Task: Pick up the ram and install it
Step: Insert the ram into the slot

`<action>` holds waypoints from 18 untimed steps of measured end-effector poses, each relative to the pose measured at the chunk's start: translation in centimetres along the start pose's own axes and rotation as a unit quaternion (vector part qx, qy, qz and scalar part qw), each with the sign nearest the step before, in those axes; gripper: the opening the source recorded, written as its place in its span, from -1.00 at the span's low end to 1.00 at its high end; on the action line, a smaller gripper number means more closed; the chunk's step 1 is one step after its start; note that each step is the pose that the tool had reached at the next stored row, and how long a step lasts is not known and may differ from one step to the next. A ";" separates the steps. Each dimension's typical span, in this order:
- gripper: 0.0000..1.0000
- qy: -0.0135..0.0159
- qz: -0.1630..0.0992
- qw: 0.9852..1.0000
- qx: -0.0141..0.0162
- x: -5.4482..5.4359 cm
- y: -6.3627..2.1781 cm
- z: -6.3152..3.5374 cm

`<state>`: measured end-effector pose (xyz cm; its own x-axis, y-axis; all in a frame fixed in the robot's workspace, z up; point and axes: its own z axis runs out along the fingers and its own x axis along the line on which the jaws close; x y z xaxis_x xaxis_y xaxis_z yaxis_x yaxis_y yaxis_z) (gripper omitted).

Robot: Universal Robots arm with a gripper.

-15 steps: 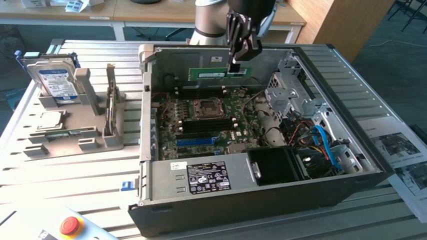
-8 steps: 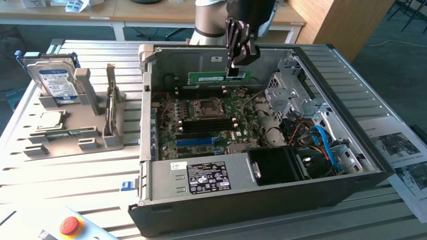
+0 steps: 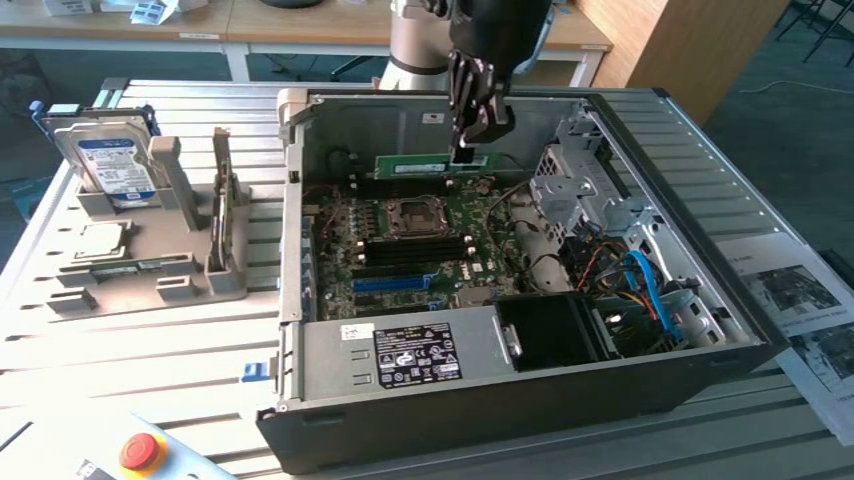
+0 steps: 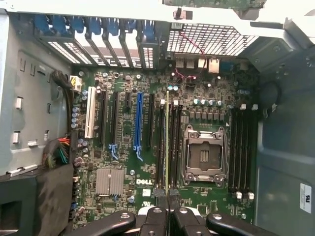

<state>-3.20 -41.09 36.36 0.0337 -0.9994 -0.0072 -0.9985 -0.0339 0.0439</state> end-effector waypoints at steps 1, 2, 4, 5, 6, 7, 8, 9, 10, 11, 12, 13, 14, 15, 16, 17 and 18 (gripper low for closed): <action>-0.76 0.000 0.000 1.000 0.000 0.0 0.00 0.17; -0.76 0.000 0.000 1.000 0.000 0.0 0.00 0.33; -0.76 0.000 0.000 1.000 0.000 0.0 -0.01 0.62; -0.76 0.000 0.000 1.000 0.000 0.0 -0.01 0.78; -0.76 0.000 0.001 1.000 0.000 0.0 -0.01 0.91; -0.76 0.000 0.001 1.000 0.000 0.0 -0.01 1.04; -0.76 0.000 0.001 1.000 0.000 0.0 -0.01 1.18; -0.76 0.000 0.001 1.000 0.000 0.0 -0.01 1.32; -0.76 0.000 0.001 1.000 0.000 0.0 0.00 1.46; -0.76 0.000 0.001 1.000 0.000 0.0 0.00 1.61; -0.76 0.000 0.001 1.000 0.000 0.0 0.00 1.75; -0.76 0.000 0.001 1.000 0.000 0.0 0.01 1.89; -0.76 0.000 0.002 1.000 0.000 0.0 0.02 2.03; -0.76 0.000 0.002 1.000 0.000 0.0 0.02 2.17; -0.76 0.000 0.002 1.000 0.000 0.0 0.03 2.30; -0.76 0.000 0.002 1.000 0.000 0.0 0.03 2.44; -0.76 0.000 0.002 1.000 0.000 0.0 0.04 2.56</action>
<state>-3.35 -41.09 33.81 0.0290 -0.9996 -0.0072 -0.9986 -0.0293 0.0440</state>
